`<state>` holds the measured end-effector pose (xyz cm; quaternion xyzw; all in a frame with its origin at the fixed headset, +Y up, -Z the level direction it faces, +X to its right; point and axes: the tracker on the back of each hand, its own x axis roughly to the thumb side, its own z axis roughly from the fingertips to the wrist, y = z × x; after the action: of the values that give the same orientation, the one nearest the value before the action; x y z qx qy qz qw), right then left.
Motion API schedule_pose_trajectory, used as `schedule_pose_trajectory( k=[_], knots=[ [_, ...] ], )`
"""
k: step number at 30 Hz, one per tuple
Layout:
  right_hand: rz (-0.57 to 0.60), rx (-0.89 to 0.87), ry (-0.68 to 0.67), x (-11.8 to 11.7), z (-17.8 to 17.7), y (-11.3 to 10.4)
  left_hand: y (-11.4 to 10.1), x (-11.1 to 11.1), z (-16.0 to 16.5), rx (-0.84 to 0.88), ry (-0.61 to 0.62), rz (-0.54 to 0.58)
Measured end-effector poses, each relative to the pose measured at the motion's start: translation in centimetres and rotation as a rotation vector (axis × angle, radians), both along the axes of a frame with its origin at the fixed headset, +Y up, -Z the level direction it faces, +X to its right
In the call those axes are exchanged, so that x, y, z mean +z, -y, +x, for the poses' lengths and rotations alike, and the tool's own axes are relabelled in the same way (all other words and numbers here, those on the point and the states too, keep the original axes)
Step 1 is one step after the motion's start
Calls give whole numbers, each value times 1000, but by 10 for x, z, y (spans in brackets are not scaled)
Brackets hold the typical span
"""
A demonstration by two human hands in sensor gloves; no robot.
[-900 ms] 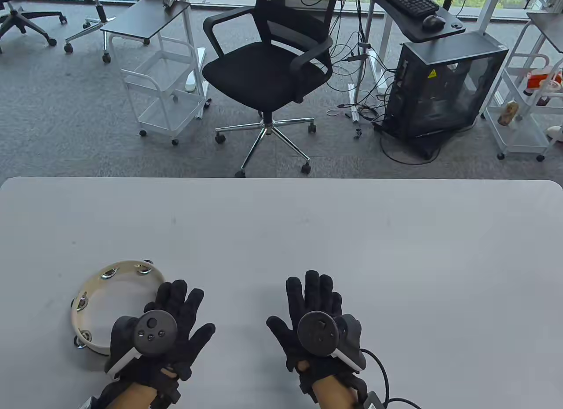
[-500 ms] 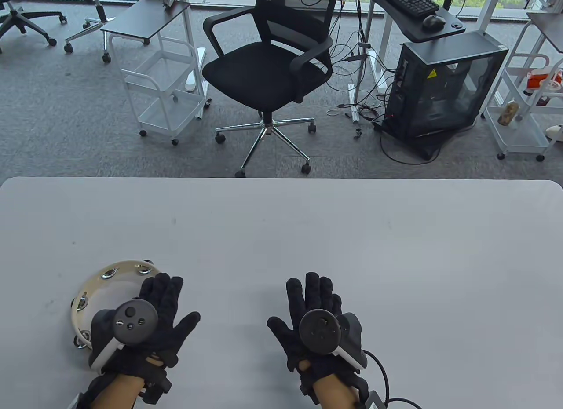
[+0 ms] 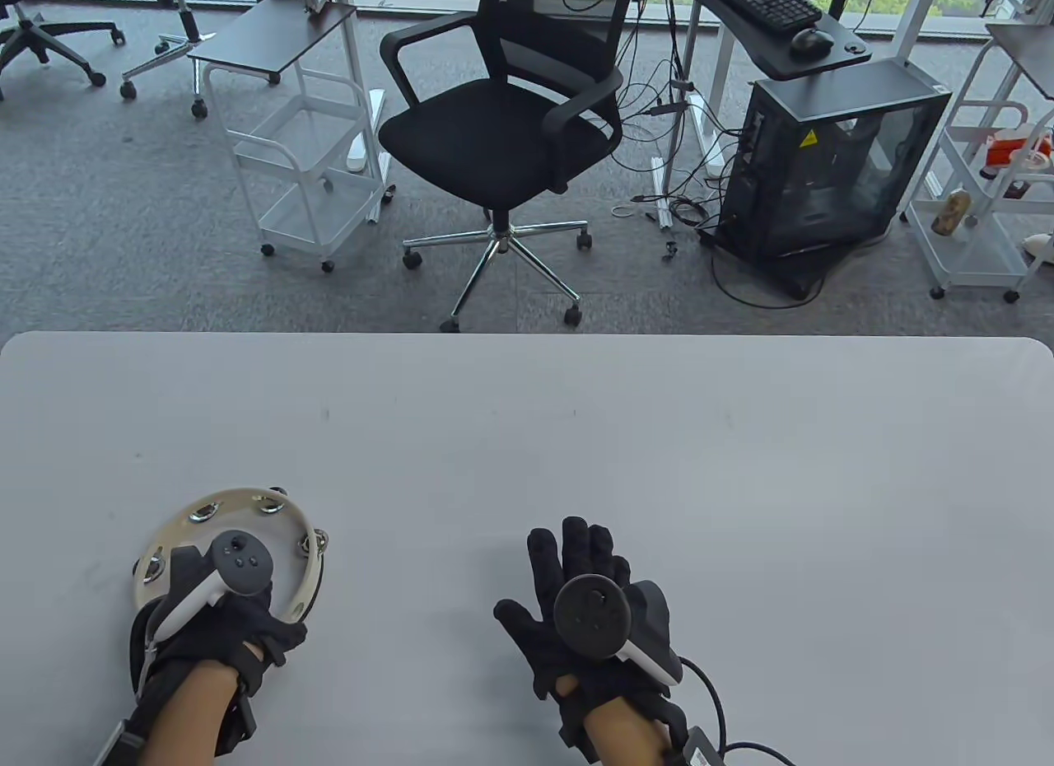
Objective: Shake a tambourine
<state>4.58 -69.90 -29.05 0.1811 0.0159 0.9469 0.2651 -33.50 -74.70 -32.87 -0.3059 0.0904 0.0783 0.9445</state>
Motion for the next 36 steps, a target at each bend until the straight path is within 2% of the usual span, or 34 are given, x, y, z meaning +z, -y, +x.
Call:
schedule_pose_trajectory(
  k=[2, 3, 7, 10, 14, 17, 19, 22, 24, 29, 31, 32, 34, 35, 36],
  knots=[
    [-9, 7, -8, -1, -2, 1, 2, -2, 2, -23, 9, 8],
    [-16, 11, -11, -1, -3, 2, 0, -3, 4, -50, 7, 62],
    [-19, 12, -11, -1, -3, 3, -5, -5, 12, -80, 86, 109],
    [11, -17, 7, -1, 0, 0, -23, -1, 11, 8, 52, 296],
    [84, -151, 29, 0, 5, -7, -47, 10, 3, 412, -22, 562],
    [69, -412, 42, 1, 8, -7, -56, 16, 3, 715, -45, 670],
    [22, -650, 27, 3, 8, -3, -59, 22, 8, 989, -52, 745],
    [-21, -883, 1, 7, 4, 0, -59, 27, 20, 1289, -65, 749],
    [-24, -961, -16, 9, -1, 1, -59, 30, 30, 1387, -29, 714],
    [-23, -1047, -73, 15, -17, 5, -59, 40, 68, 1462, 189, 613],
    [-61, -1096, -122, 18, -30, 9, -59, 45, 92, 1484, 339, 513],
    [-102, -1110, -173, 19, -40, 11, -58, 50, 111, 1477, 465, 425],
    [-144, -1107, -225, 28, -48, 16, -56, 60, 135, 1417, 632, 279],
    [-103, -1129, -153, 28, -48, 16, -58, 62, 136, 1431, 625, 318],
    [-85, -1177, -160, 27, -46, 17, -59, 62, 135, 1441, 566, 368]
  ],
)
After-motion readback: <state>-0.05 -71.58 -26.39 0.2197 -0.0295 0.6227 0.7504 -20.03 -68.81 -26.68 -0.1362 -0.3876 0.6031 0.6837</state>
